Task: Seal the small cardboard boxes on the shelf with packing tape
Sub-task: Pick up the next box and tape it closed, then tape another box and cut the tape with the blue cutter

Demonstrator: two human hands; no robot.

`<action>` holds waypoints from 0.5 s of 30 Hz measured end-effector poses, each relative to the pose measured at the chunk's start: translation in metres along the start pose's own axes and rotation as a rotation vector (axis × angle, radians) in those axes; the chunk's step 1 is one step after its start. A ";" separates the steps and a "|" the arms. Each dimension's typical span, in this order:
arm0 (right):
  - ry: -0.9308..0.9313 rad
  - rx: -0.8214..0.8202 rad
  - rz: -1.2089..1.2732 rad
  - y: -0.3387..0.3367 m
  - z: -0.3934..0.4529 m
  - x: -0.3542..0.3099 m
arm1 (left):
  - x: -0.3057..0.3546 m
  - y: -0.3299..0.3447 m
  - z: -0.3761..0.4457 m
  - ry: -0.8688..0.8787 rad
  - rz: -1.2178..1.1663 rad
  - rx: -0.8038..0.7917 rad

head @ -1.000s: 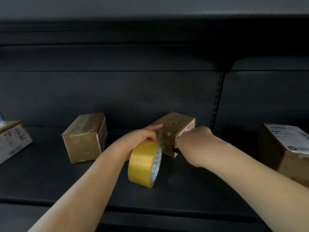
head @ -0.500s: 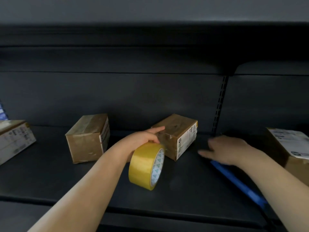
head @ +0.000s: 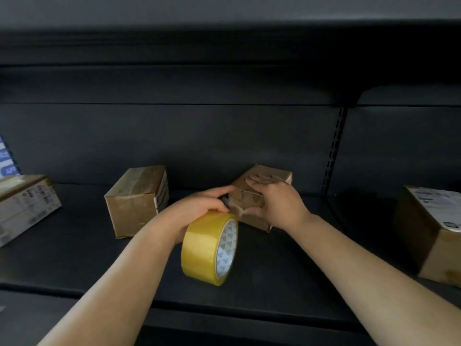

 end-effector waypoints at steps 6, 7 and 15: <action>-0.206 -0.065 0.164 -0.013 -0.030 -0.012 | -0.008 -0.041 -0.035 0.062 -0.015 0.105; -0.241 -0.074 0.165 -0.014 -0.035 -0.014 | -0.010 -0.048 -0.040 0.061 0.011 0.129; 0.123 0.065 0.179 -0.052 -0.079 0.022 | -0.023 -0.050 -0.035 0.047 0.016 0.162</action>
Point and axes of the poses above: each hand's wrist, its own z-axis towards the middle knuckle, its own y-axis out of the palm, x = y × z, the point moved 4 cm from there along z, towards the middle knuckle
